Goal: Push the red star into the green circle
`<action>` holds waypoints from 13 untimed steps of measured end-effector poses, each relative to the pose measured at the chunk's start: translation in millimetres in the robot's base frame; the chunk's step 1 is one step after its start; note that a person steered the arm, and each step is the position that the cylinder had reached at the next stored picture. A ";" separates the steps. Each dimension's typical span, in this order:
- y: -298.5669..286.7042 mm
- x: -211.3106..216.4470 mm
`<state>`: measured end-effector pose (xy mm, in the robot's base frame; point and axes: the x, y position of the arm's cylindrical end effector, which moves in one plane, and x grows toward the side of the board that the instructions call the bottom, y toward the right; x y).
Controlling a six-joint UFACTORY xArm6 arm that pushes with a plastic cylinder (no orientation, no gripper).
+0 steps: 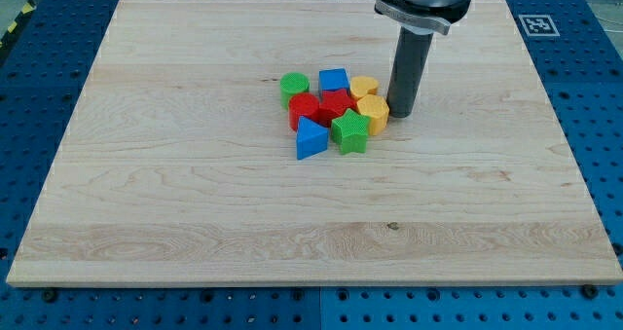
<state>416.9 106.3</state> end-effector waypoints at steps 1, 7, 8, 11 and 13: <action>24.5 5.6; -43.8 60.1; -16.2 60.1; -72.1 19.9; -90.5 -13.0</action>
<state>403.8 15.8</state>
